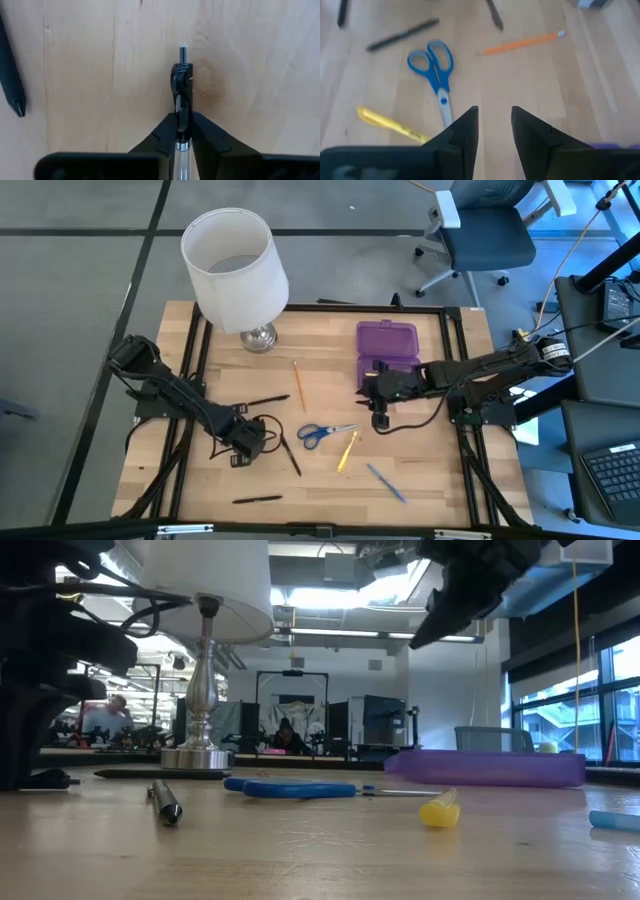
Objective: Pick & place school supplies into a supply box
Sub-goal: Put the transparent pen into the purple supply box, then put the top black pen into the purple supply box
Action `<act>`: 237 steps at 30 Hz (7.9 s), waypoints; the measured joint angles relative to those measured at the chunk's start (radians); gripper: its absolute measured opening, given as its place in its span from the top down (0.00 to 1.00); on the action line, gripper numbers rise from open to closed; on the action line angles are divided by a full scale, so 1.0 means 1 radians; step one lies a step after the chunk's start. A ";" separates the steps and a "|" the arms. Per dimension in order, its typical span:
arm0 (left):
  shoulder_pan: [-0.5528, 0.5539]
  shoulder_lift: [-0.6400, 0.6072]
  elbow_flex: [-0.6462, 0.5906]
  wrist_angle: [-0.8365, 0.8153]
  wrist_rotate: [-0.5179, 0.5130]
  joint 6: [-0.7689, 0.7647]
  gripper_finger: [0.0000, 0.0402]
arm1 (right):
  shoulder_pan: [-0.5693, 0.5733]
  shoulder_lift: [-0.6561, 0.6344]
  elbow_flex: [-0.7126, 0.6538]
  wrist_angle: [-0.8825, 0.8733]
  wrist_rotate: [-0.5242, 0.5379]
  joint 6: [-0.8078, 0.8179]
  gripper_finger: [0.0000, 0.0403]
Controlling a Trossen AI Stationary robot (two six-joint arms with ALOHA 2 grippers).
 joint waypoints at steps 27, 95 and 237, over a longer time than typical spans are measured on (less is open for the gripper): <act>0.117 -0.180 0.006 0.597 -0.133 0.434 0.94 | 0.040 0.147 0.001 0.312 -0.048 -0.155 0.70; 0.290 -0.176 0.007 1.235 0.114 1.127 0.89 | 0.034 0.329 0.001 0.962 -0.308 -0.398 0.88; 0.533 -0.012 -0.081 0.221 0.049 0.541 0.95 | -0.052 0.067 0.078 -0.137 -0.038 0.131 0.68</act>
